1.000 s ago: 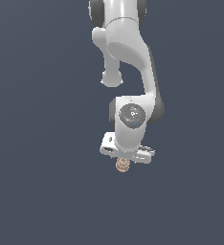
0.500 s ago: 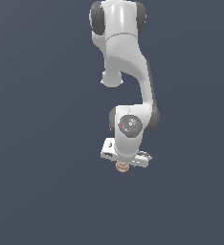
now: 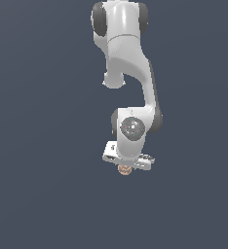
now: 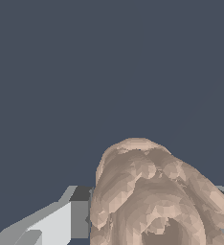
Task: Pick up the object and move it to a goal position.
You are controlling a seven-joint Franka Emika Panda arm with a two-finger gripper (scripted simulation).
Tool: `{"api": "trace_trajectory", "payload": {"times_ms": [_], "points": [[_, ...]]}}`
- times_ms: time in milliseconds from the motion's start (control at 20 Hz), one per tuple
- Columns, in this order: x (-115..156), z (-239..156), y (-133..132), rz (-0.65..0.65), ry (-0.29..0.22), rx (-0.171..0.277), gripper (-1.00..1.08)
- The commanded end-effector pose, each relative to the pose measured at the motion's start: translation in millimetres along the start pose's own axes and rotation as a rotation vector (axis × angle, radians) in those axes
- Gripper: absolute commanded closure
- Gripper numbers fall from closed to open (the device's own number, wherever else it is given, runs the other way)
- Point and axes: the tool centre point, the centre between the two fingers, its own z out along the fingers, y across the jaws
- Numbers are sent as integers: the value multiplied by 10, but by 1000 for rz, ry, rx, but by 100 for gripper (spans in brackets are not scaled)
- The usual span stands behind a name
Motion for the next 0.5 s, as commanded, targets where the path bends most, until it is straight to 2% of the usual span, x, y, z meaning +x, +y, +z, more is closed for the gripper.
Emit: {"api": "trace_trajectory", "payload": {"times_ms": [0, 450], "points": [[1, -2, 0, 0, 0, 0, 108], [-57, -40, -52, 0, 0, 0, 108]]}}
